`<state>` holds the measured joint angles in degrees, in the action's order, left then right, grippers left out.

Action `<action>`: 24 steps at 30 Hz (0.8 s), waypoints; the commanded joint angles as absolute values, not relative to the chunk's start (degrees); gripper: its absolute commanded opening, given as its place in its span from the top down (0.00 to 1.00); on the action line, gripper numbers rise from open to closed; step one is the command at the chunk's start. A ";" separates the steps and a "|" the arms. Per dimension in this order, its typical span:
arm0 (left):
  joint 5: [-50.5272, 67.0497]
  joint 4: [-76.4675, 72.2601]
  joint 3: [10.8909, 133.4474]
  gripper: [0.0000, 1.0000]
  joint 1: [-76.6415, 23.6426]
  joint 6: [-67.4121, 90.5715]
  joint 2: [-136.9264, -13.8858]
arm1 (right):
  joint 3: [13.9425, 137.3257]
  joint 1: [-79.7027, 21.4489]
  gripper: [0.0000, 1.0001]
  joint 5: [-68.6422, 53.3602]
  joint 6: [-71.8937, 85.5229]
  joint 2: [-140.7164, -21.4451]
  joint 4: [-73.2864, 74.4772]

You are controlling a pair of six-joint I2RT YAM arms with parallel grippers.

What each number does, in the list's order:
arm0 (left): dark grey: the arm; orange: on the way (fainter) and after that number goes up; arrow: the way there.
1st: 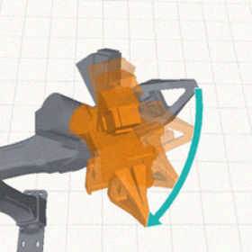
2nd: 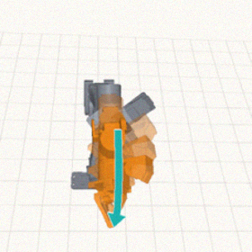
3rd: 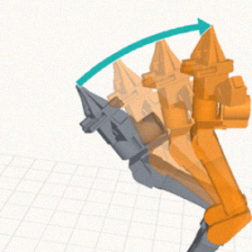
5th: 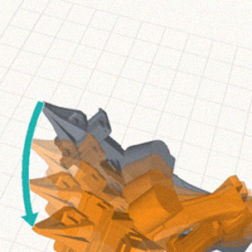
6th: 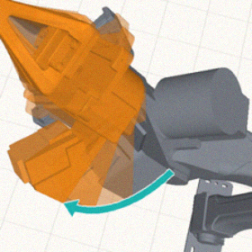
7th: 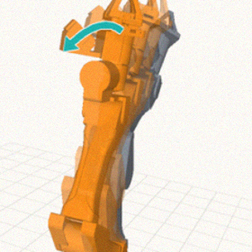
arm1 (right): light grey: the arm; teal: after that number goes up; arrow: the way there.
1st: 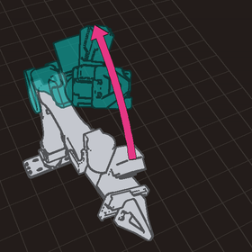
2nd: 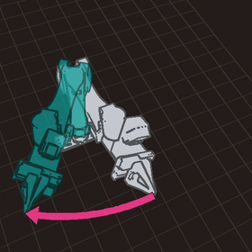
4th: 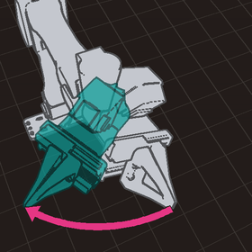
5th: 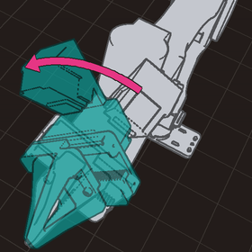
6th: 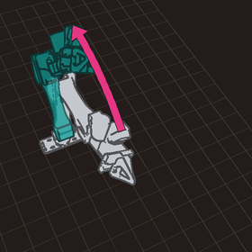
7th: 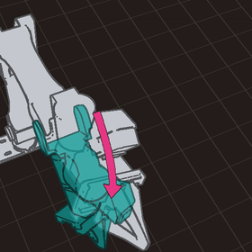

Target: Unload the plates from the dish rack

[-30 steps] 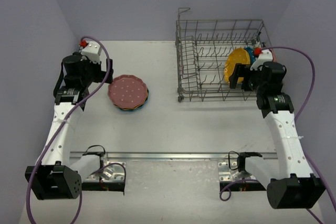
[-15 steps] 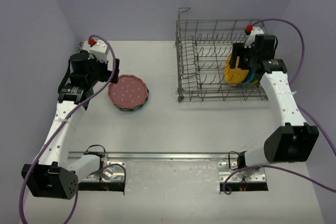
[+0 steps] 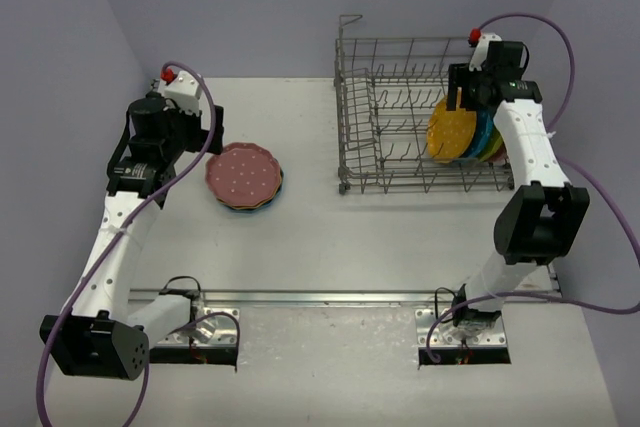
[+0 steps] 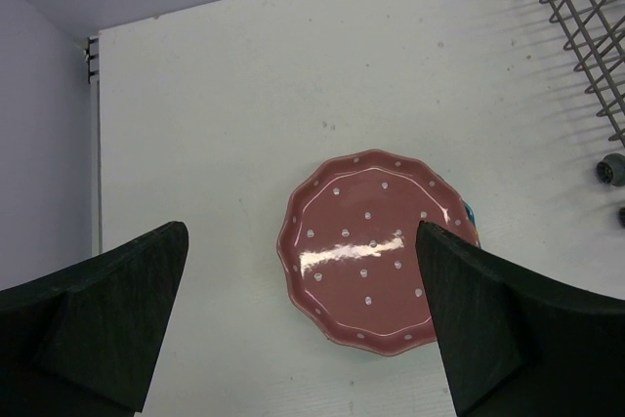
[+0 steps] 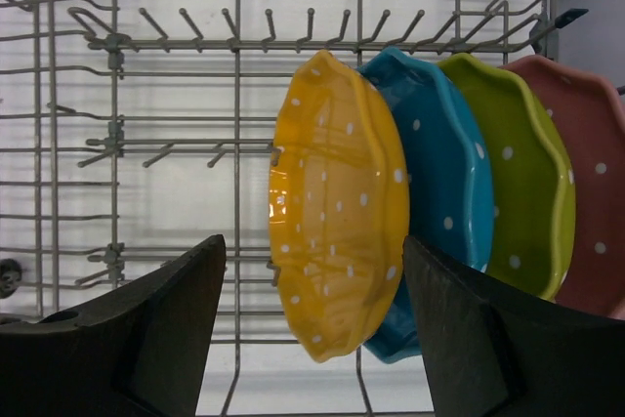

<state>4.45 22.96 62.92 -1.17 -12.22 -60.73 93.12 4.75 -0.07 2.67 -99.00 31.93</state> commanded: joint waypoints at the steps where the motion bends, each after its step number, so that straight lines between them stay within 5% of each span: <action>1: 4.41 20.55 65.04 0.00 -1.58 -11.38 -59.77 | 96.15 6.63 0.26 0.00 0.97 -101.78 32.64; 14: 4.18 20.04 64.78 0.00 -1.55 -10.99 -59.50 | 94.80 7.03 0.34 -4.83 1.90 -108.81 33.86; 24: 4.55 19.52 64.68 0.00 -1.58 -10.48 -60.02 | 96.13 7.03 0.98 -11.18 3.77 -102.72 35.35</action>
